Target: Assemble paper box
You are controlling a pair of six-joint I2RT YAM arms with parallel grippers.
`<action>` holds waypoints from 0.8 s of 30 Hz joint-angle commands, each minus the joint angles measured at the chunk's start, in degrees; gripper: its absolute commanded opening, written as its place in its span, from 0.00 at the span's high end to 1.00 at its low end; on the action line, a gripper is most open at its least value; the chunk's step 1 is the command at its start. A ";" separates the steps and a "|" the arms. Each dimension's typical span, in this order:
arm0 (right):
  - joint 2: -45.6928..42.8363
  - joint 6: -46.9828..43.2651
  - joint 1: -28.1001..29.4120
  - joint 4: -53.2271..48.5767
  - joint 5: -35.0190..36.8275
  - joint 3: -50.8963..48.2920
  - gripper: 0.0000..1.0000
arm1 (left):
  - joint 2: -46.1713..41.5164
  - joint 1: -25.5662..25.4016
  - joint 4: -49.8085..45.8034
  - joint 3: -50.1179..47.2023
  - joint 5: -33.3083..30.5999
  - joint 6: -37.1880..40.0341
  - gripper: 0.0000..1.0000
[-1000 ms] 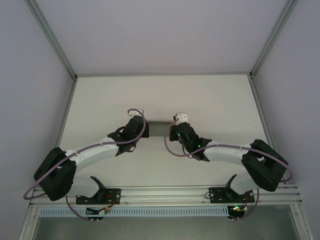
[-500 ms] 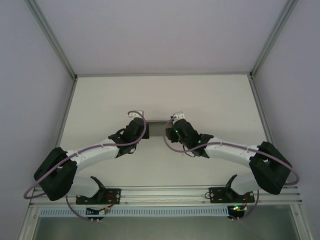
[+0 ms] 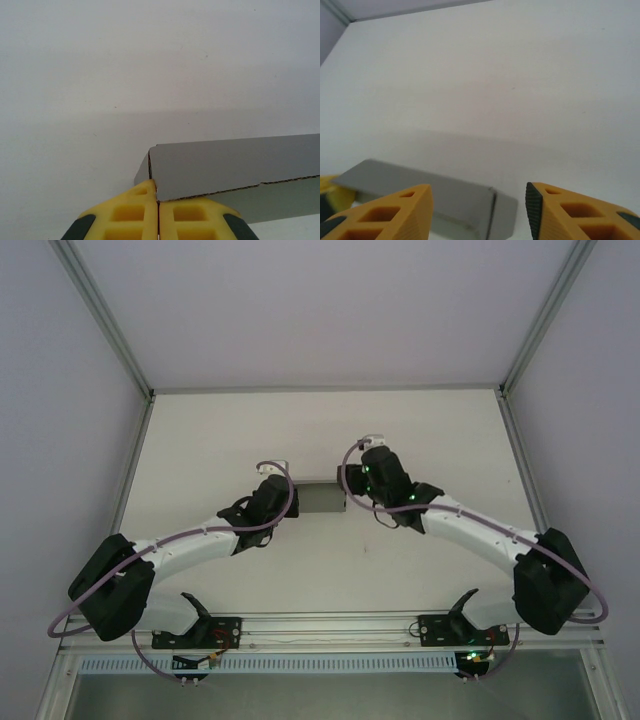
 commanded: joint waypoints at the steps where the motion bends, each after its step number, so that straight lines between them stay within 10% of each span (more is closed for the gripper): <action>1: 2.93 2.44 -1.03 -3.63 -3.99 1.94 0.50 | 3.50 -1.25 -12.18 -1.83 5.71 0.59 0.93; 10: 8.15 4.64 -1.25 -6.39 -4.77 0.36 0.55 | 0.52 -1.29 -11.71 -1.62 6.02 1.53 0.88; 24: 9.14 9.28 -1.22 -5.79 -7.07 -3.92 0.59 | -11.96 -1.23 -18.66 5.51 14.06 5.72 0.45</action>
